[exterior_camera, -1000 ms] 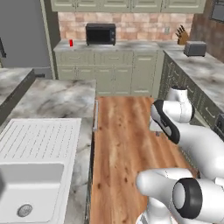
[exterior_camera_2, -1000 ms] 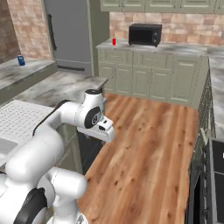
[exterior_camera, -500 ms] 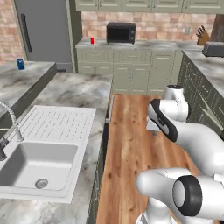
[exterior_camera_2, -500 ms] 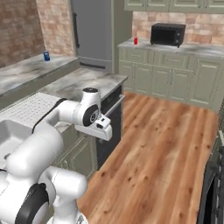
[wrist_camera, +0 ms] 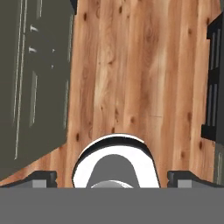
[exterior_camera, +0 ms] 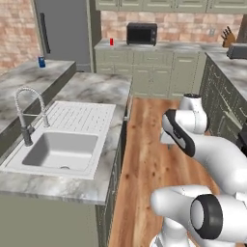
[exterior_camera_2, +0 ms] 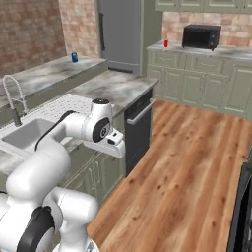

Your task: Four empty soda cans are scattered around the kitchen. Gather all the cans and cluster them next to the stove for recycling.

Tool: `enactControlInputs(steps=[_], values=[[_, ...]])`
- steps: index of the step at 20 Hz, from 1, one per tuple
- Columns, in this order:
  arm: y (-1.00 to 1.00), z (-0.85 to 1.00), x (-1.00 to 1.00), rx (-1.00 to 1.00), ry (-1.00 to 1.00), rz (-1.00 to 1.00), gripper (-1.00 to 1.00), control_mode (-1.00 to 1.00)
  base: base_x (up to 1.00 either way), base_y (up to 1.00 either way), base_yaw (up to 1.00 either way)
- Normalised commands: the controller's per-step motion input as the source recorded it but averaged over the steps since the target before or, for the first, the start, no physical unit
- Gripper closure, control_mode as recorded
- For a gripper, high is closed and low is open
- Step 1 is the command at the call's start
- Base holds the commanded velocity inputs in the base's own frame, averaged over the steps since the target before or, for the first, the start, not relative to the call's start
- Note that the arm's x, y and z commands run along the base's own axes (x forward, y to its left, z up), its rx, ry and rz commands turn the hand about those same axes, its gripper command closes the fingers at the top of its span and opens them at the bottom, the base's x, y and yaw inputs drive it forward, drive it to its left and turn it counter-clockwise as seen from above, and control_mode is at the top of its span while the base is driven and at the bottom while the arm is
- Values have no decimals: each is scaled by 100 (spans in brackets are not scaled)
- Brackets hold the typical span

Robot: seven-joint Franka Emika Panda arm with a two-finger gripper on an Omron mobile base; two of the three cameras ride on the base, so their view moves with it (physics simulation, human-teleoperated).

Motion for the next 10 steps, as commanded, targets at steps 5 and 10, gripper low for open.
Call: enactControlInputs(steps=[5, 10], values=[[0, 0, 0, 0, 0, 0, -100, 100, -17, 41, -9], [0, 0, 0, 0, 0, 0, -100, 100, 9, 65, -21]])
